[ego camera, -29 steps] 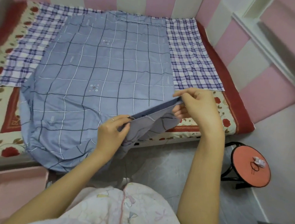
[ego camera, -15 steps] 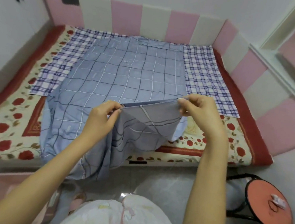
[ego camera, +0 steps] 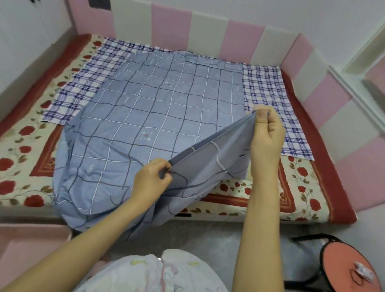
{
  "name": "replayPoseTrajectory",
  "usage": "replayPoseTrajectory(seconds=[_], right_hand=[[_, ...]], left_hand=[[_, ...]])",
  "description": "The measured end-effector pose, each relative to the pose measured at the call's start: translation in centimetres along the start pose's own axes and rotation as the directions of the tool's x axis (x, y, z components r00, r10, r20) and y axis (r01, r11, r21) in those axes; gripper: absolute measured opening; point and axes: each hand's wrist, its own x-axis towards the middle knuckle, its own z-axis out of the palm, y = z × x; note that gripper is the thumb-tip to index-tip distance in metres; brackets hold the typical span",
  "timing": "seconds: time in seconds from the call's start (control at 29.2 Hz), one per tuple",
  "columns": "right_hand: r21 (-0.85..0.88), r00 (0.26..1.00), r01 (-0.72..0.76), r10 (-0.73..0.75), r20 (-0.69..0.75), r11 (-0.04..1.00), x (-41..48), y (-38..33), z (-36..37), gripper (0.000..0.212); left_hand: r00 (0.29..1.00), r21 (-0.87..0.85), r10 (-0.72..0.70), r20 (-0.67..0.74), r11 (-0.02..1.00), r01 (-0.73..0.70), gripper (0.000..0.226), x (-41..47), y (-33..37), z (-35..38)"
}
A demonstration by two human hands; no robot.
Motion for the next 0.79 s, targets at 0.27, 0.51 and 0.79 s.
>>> replayPoseTrajectory(seconds=[0.27, 0.51, 0.79], right_hand=[[-0.403, 0.996, -0.087, 0.079, -0.036, 0.911, -1.1, 4.5, -3.5, 0.007], [-0.631, 0.781, 0.154, 0.297, 0.549, 0.761, -5.9, 5.5, 0.8, 0.082], [-0.669, 0.927, 0.178, 0.105, 0.360, 0.721, -10.7, 8.7, 5.4, 0.023]], left_hand=[[1.000, -0.073, -0.013, -0.022, 0.997, 0.012, 0.022, -1.7, -1.4, -1.2], [0.968, -0.074, 0.230, 0.101, 0.972, -0.224, 0.024, 0.6, 2.6, -1.2], [0.955, -0.137, 0.283, 0.091, 0.953, -0.270, 0.026, 0.7, 3.7, -0.2]])
